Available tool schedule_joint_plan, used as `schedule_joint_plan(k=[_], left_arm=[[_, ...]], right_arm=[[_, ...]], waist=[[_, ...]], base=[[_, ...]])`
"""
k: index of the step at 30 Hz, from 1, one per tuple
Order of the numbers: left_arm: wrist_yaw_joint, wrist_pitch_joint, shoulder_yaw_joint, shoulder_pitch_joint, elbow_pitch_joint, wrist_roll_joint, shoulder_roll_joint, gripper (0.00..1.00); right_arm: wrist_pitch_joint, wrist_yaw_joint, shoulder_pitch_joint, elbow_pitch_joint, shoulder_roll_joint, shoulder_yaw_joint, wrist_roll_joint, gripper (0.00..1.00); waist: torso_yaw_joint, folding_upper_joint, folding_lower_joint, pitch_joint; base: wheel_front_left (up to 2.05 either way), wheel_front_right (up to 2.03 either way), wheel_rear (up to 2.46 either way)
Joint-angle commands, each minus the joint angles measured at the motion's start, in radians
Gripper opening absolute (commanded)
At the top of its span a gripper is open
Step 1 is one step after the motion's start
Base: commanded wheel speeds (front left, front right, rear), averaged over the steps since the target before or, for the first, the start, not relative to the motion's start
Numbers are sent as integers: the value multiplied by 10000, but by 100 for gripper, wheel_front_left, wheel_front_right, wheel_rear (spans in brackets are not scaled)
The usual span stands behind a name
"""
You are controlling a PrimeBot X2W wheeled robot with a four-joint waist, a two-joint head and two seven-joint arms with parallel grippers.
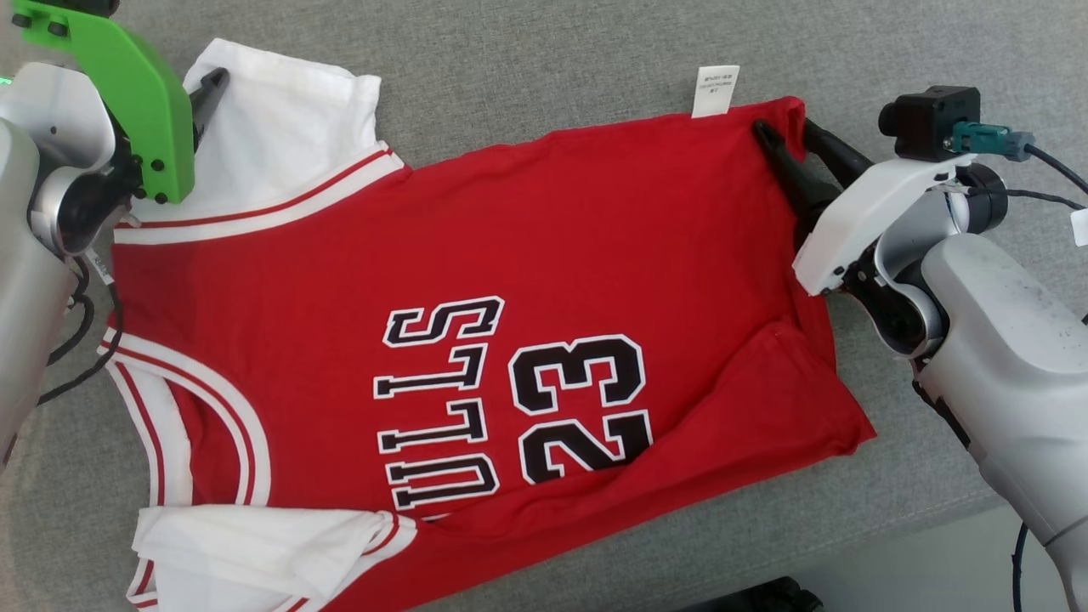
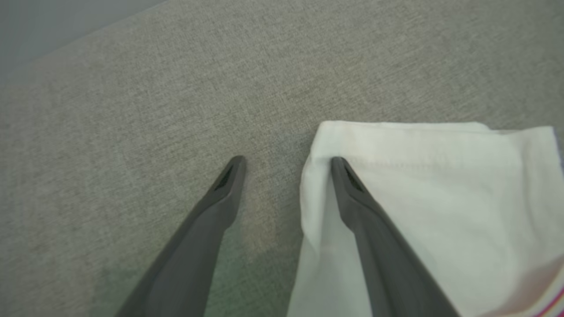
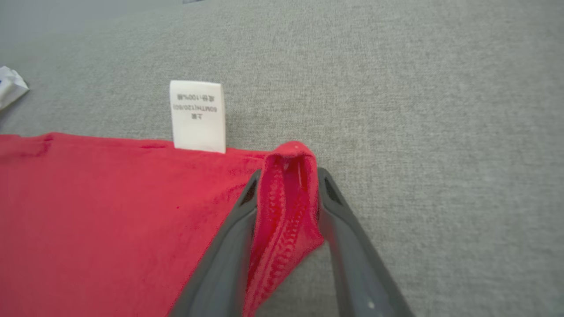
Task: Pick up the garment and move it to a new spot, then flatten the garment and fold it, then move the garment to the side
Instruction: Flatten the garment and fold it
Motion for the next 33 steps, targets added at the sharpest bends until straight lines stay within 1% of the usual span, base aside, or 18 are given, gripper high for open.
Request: schedule_joint_plan(k=[1, 2, 3, 4, 8, 15, 20, 24, 28, 30, 33], left_arm=[[-26, 144, -242, -42, 104, -127, 5, 53], [-26, 172, -345, -63, 94, -188, 23, 24], [-26, 156, -474, -107, 80, -267, 61, 0], [-26, 147, -555, -138, 74, -327, 77, 0], [-6, 130, -847, -187, 18, -730, 163, 0], [-7, -811, -1235, -362, 123, -870, 423, 0], [-4, -1532, -1478, -271, 334, -994, 389, 0], [-4, -1984, -1733, -126, 406, -1264, 266, 0], [-4, -2207, -2111, 148, 168, -1656, 200, 0], [-4, -2206, -2345, 294, -95, -1963, 249, 0], [-4, -2125, -2875, 584, -694, -2284, 507, 0]], right_arm=[[-54, -14, -57, 112, -12, 163, 111, 34], [-107, -14, -58, 143, -25, 239, 149, 21], [-193, -14, -72, 185, -51, 321, 200, 4], [-262, -14, -86, 230, -86, 373, 245, 0], [-505, -15, -68, 420, -166, 587, 507, 0], [-1487, -15, -199, 813, -314, 713, 714, 0], [-2220, -15, -356, 1201, -320, 601, 611, 0], [-2449, -15, -324, 1450, -267, 607, 512, 0], [-2508, -15, -32, 1559, -312, 734, 654, 0], [-2534, -15, 94, 1495, -381, 856, 736, 0], [-2545, -15, 404, 1495, -554, 1036, 945, 0]], waist=[[-36, 0, -1, 21], [-26, 0, -1, 2], [-5, 0, -1, -41], [18, 0, -1, -78], [165, 0, -1, -313], [422, 0, -1, -814], [608, 0, -1, -1152], [773, 0, -1, -1488], [956, 0, -1, -1960], [1049, 0, -1, -2208], [1230, 0, -1, -2622]], base=[[0, 0, 0], [0, 0, 0], [0, 0, 0], [0, 0, 0], [0, 0, 0], [0, 0, 0], [0, 0, 0], [0, 0, 0], [0, 0, 0], [0, 0, 0], [0, 0, 0]])
